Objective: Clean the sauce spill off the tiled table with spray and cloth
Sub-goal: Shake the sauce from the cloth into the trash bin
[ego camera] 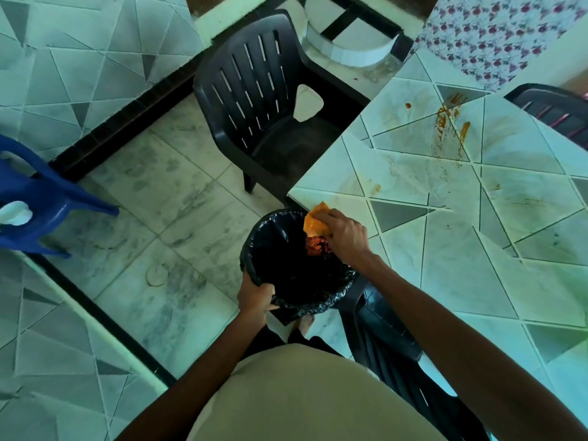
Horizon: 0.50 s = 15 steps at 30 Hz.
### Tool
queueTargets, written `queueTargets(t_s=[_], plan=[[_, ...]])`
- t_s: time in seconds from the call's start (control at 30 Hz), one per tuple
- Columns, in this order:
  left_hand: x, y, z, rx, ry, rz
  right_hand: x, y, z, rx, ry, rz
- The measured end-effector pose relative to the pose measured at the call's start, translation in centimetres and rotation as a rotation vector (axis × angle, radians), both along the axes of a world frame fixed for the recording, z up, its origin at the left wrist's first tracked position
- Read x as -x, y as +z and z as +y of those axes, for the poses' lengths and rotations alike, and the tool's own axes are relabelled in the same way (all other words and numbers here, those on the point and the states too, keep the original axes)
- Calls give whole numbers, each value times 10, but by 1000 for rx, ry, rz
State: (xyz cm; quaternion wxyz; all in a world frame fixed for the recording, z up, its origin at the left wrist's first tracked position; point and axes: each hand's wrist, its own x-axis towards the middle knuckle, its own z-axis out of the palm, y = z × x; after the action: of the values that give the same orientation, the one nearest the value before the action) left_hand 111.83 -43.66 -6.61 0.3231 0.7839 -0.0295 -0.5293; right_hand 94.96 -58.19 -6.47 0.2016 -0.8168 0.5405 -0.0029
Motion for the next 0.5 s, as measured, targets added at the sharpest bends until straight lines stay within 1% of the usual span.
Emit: queueTargets(t_s=[0.1, 0.27, 0.33, 0.4, 0.5], plan=[[-4, -1, 1, 15, -13, 9, -2, 12, 6, 12, -28, -36], [-6, 0, 1, 33, -16, 14, 27, 57, -10, 73, -265, -240], [-6, -1, 1, 24, -12, 21, 50, 72, -21, 124, -329, -274], [-5, -3, 2, 15, -10, 21, 78, 79, -32, 210, -364, -217], [-3, -4, 5, 9, -12, 5, 117, 66, -43, 288, -392, -10]])
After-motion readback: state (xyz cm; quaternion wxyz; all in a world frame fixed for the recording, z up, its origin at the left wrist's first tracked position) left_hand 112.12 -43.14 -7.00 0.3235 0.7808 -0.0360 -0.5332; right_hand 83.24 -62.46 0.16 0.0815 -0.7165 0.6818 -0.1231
